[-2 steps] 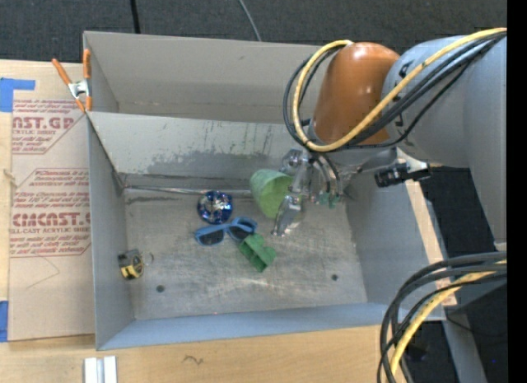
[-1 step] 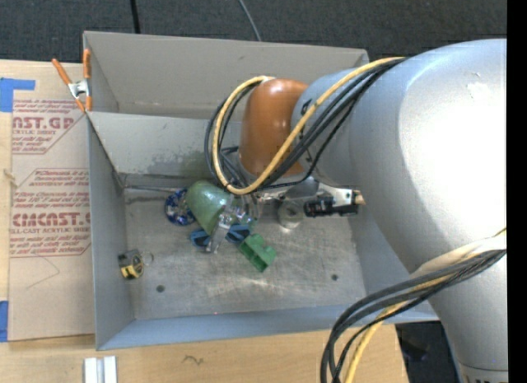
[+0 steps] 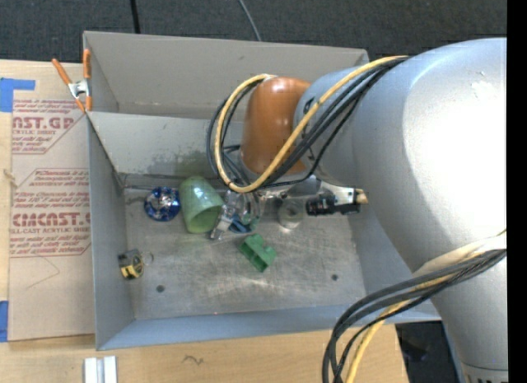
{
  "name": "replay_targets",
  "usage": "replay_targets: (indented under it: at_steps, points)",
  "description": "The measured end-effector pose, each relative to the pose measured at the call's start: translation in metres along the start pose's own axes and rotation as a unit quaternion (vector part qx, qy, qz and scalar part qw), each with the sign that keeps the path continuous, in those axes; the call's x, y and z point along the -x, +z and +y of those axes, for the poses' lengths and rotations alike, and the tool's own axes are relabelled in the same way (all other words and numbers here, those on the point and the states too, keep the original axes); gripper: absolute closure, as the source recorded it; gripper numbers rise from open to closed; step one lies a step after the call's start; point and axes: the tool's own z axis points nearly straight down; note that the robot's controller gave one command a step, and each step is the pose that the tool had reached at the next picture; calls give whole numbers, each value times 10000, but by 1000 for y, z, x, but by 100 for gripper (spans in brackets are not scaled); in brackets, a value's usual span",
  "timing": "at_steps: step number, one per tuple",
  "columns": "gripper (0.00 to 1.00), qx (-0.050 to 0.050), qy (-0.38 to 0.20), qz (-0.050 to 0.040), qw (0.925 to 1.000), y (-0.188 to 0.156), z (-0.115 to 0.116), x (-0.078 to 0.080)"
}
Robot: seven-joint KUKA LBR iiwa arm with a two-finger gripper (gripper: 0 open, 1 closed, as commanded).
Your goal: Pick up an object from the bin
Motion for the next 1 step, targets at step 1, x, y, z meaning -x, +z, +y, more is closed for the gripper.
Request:
replay_targets:
  at_steps: [1]
  points:
    - [100, 3, -1022, -36, 9948, -151, -32, 10]
